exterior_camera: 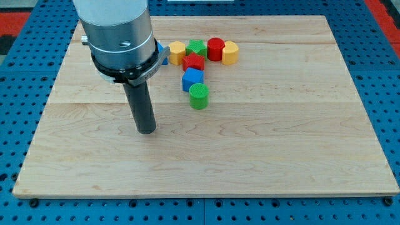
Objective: Point your arm at red circle
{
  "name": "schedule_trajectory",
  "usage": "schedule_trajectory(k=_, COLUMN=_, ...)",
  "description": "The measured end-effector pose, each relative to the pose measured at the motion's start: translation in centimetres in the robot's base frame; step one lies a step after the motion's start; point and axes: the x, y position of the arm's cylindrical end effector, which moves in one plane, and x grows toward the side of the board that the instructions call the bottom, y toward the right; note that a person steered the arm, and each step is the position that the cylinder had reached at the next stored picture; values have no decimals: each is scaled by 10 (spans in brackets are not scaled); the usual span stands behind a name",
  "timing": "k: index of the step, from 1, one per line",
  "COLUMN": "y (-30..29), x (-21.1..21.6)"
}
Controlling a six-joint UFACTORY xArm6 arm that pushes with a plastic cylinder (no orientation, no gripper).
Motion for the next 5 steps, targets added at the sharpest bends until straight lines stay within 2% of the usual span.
schedule_trajectory(k=1, y=0, x=0)
schedule_trajectory(k=3, y=-30, x=-66)
schedule_trajectory(k=5, y=-30, x=-124)
